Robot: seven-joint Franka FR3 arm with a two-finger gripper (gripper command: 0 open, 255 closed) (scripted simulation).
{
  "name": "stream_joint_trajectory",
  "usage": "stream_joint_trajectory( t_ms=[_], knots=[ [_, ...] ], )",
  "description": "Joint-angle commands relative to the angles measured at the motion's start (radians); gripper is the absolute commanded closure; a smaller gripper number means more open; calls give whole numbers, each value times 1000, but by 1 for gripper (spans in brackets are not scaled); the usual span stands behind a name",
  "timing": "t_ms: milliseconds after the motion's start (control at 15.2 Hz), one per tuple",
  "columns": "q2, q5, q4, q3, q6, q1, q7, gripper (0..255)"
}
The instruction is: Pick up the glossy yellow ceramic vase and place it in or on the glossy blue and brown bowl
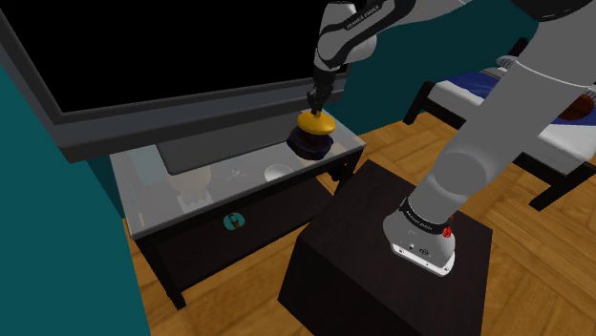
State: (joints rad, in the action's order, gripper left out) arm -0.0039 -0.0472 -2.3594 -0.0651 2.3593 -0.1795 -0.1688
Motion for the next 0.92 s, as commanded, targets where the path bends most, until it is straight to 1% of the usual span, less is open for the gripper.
stream_joint_trajectory(
  t_ms=[0,330,858],
  knots=[
    [20,0,-7,0,28,0,0,255],
    [74,2,-26,0,101,-1,1,255],
    [74,2,-26,0,101,-1,1,255]
  ],
)
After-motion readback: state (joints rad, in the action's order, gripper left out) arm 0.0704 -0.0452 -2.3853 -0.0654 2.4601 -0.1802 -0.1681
